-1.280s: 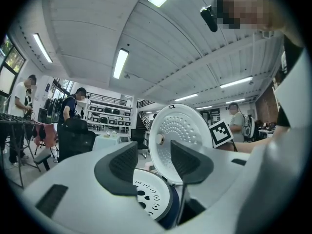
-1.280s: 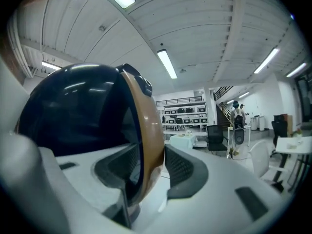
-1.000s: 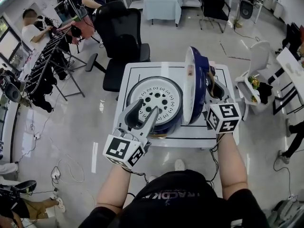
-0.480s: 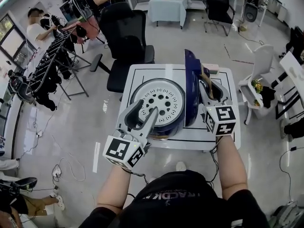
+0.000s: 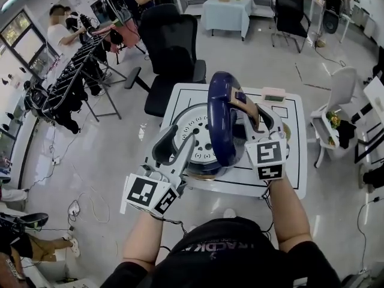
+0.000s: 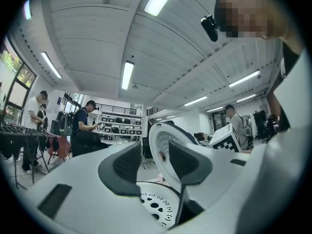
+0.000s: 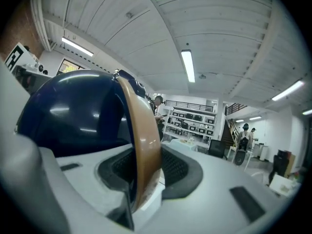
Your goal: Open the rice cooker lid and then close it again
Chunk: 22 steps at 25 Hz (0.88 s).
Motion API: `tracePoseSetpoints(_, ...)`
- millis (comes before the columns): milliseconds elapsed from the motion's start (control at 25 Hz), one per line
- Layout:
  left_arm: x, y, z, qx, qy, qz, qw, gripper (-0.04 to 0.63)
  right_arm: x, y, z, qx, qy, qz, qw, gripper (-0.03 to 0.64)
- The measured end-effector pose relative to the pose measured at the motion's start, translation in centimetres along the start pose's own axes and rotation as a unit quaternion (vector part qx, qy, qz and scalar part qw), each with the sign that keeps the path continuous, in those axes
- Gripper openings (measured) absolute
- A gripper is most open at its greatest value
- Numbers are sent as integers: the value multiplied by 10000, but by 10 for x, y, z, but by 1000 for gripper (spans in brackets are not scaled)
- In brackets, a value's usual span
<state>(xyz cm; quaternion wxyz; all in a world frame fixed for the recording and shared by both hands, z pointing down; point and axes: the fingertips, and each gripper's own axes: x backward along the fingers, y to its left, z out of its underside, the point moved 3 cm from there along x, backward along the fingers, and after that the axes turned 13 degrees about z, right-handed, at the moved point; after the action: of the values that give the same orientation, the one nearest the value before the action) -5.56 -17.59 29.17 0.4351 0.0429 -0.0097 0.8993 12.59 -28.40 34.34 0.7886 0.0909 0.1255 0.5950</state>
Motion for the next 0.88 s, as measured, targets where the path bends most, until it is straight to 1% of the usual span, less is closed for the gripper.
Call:
tracePoseSetpoints(200, 9, 6, -12, -104, -146, -428, 9989, 136, -5, 17, -8, 530, -84, -18, 9986, 120)
tracePoseSetpoints(280, 14, 5, -15, -131, -178, -580, 9981, 101, -7, 23, -12, 755, -146, -44, 9970, 120)
tracePoseSetpoints(360, 18, 5, -16, -152, -155, -663, 9976, 66, -10, 31, -13, 931, -186, -93, 9954, 120)
tracePoseSetpoints(440, 21, 8, -17, -169, -133, -687, 9974, 48, -12, 39, -15, 1092, -199, -133, 9937, 120)
tracePoseSetpoints(560, 21, 16, -21, -194, -149, -622, 9978, 47, -16, 53, -19, 1331, -229, -174, 9907, 120)
tracePoseSetpoints(720, 16, 30, -20, -201, -90, -337, 9992, 30, -22, 72, -18, 1694, -202, -193, 9851, 121)
tracePoseSetpoints(800, 15, 43, -18, -163, -55, -211, 9996, 8, -25, 85, -17, 1905, -148, -197, 9814, 123)
tracePoseSetpoints(880, 13, 58, -17, -127, -28, -85, 9999, 3, -28, 98, -16, 2097, -78, -196, 9775, 124)
